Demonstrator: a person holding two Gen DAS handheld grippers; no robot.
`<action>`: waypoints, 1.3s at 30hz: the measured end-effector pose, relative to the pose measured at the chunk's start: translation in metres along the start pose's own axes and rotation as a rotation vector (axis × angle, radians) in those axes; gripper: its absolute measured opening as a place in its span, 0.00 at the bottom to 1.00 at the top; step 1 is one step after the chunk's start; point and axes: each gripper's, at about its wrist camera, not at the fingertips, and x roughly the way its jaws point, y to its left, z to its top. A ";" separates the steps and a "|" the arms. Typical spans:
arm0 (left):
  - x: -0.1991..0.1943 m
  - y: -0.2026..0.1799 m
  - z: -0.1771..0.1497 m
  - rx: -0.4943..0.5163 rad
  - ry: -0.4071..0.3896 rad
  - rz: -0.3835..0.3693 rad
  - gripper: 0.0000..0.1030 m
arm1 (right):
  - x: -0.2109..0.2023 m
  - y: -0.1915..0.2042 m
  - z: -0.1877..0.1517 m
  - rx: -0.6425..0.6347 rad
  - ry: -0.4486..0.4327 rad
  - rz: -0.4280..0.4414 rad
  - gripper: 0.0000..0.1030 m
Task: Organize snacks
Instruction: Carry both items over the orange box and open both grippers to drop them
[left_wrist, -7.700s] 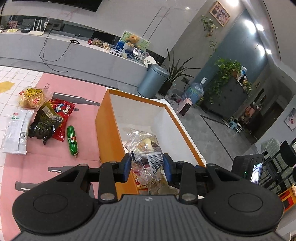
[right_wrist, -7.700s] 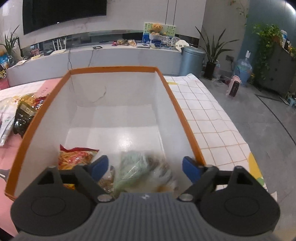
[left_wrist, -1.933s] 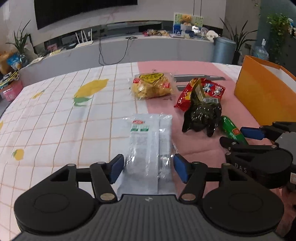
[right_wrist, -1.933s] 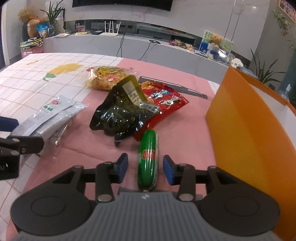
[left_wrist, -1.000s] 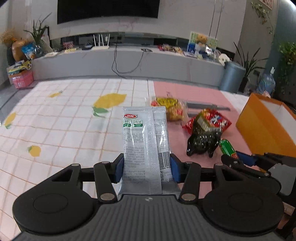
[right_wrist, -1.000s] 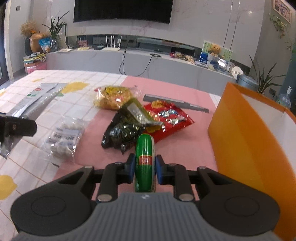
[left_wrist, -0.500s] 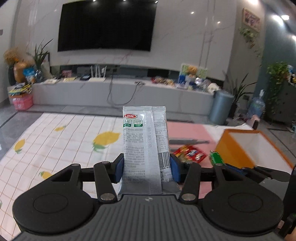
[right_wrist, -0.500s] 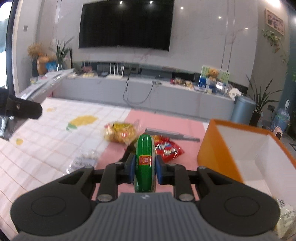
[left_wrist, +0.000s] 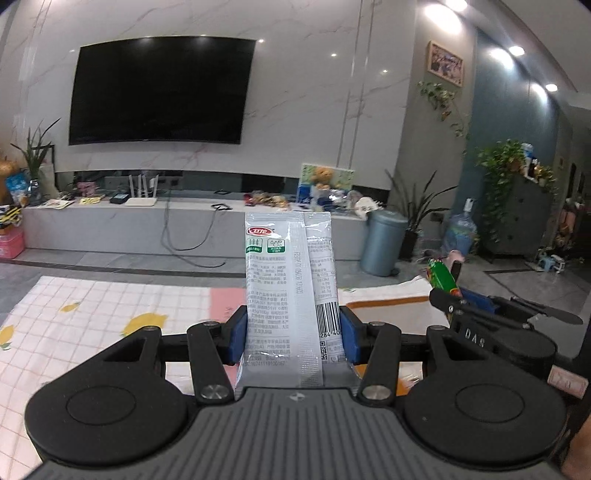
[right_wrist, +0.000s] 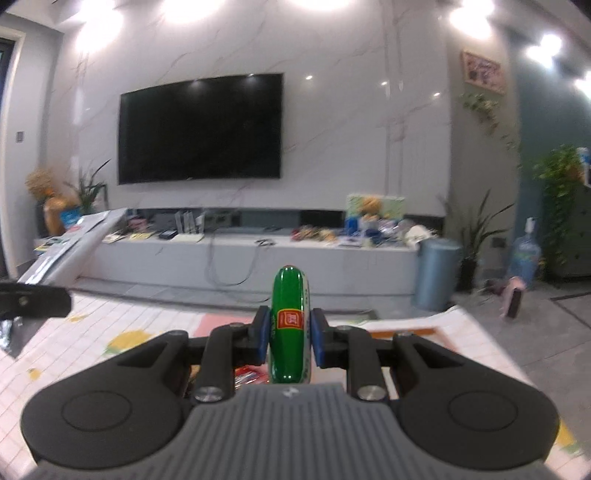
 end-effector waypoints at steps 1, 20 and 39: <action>0.001 -0.007 0.002 -0.004 0.001 -0.014 0.55 | -0.001 -0.009 0.003 0.004 0.002 -0.007 0.20; 0.146 -0.107 -0.018 -0.017 0.324 -0.197 0.55 | 0.125 -0.137 -0.064 -0.003 0.467 0.020 0.20; 0.169 -0.121 -0.042 0.001 0.402 -0.195 0.55 | 0.164 -0.147 -0.076 0.002 0.627 -0.070 0.30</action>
